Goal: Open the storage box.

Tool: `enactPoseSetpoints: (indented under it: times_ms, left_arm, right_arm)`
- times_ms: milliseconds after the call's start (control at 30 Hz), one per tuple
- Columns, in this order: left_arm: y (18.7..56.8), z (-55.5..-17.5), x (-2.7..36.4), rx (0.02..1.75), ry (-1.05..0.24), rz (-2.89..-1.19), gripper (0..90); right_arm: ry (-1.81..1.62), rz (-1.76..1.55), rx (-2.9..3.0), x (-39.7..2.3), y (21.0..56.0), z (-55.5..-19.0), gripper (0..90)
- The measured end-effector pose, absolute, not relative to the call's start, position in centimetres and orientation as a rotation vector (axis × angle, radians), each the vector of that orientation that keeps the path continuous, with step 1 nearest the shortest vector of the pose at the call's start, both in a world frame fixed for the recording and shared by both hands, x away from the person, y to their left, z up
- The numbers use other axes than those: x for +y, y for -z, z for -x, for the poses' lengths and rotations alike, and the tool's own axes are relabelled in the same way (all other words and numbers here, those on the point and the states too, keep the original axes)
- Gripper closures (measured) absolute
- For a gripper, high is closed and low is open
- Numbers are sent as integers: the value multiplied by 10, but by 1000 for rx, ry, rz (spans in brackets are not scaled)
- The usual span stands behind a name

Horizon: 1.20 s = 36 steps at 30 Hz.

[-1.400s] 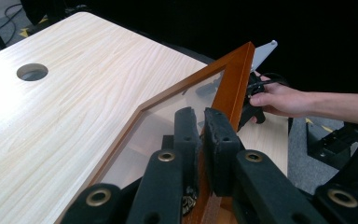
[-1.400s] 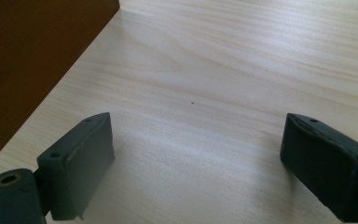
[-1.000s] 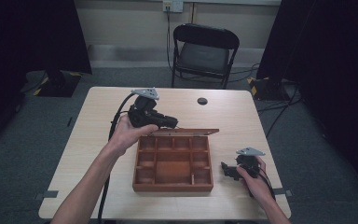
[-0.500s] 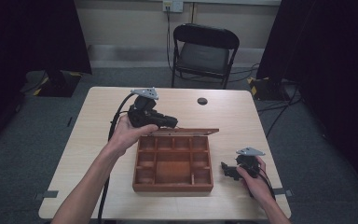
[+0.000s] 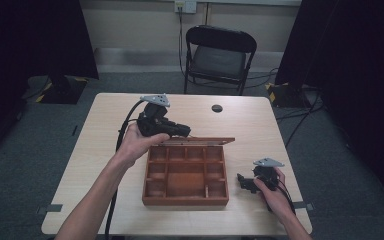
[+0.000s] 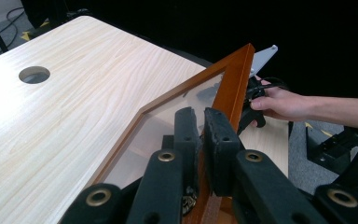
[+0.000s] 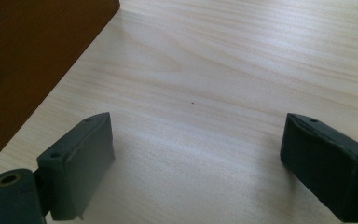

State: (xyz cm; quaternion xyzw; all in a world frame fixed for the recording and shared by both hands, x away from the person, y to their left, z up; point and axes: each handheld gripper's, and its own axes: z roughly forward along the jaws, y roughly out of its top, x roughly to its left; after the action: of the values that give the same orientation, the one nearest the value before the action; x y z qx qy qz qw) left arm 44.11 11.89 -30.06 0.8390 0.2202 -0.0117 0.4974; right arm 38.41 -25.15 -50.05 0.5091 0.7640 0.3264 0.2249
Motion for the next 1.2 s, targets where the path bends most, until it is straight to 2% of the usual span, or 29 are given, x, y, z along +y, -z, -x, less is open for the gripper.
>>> enactPoseSetpoints:
  times_ms: [1200]
  left_arm:
    - [300,-441,119,537,24,-2030,843]
  right_arm:
    - [-899,-1406,2107,-252,500,-384,89]
